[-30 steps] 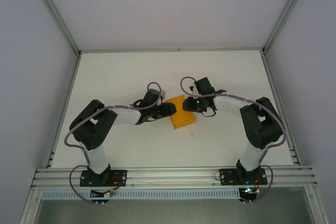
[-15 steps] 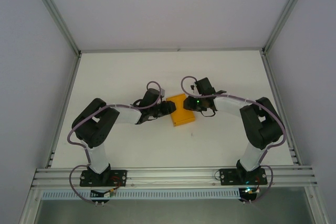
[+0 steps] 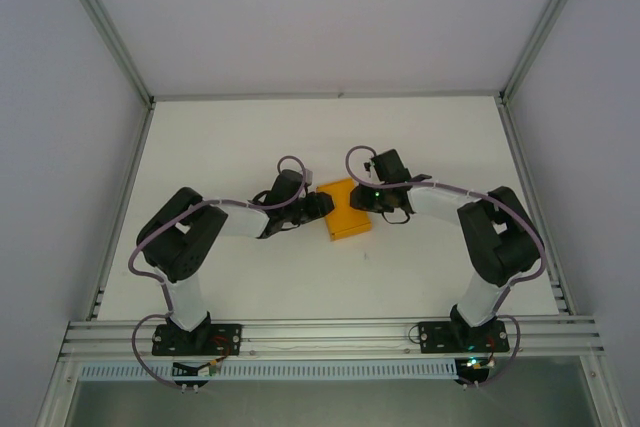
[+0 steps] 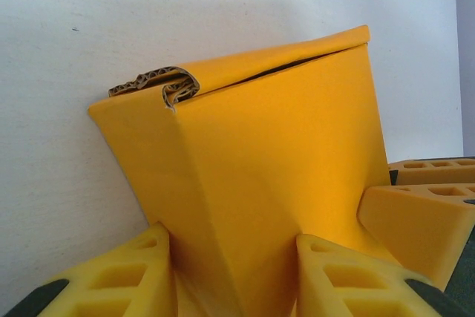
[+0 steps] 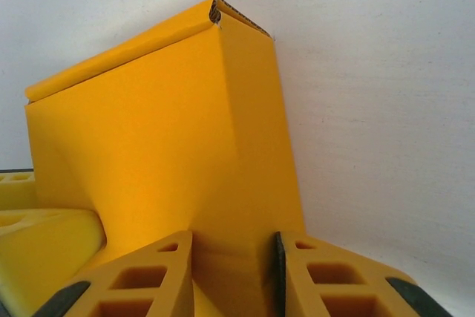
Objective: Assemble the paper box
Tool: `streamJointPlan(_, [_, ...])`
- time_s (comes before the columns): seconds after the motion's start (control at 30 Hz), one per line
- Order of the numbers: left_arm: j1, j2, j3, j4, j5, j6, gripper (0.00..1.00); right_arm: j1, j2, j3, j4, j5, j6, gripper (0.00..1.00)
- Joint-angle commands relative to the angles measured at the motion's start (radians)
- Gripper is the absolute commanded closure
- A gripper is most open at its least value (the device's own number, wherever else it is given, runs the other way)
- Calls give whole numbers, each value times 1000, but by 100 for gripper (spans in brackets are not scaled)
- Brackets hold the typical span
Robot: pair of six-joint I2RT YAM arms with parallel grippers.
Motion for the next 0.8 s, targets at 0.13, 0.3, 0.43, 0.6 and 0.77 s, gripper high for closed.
streamJointPlan(0.13, [-24, -49, 29, -258, -35, 37, 39, 60, 61, -60, -218, 64, 49, 72])
streamJointPlan(0.3, [-24, -139, 49, -364, -77, 73, 21, 60, 40, -60, -234, 104, 73, 72])
streamJointPlan(0.43, [-26, -209, 44, -442, -103, 93, 0, 60, 26, -62, -235, 123, 82, 72])
streamJointPlan(0.6, [-40, -232, 43, -501, -28, 97, 0, 62, 22, -58, -239, 122, 83, 71])
streamJointPlan(0.77, [-64, -186, 45, -450, 81, 72, 5, 63, 26, -57, -235, 124, 89, 70])
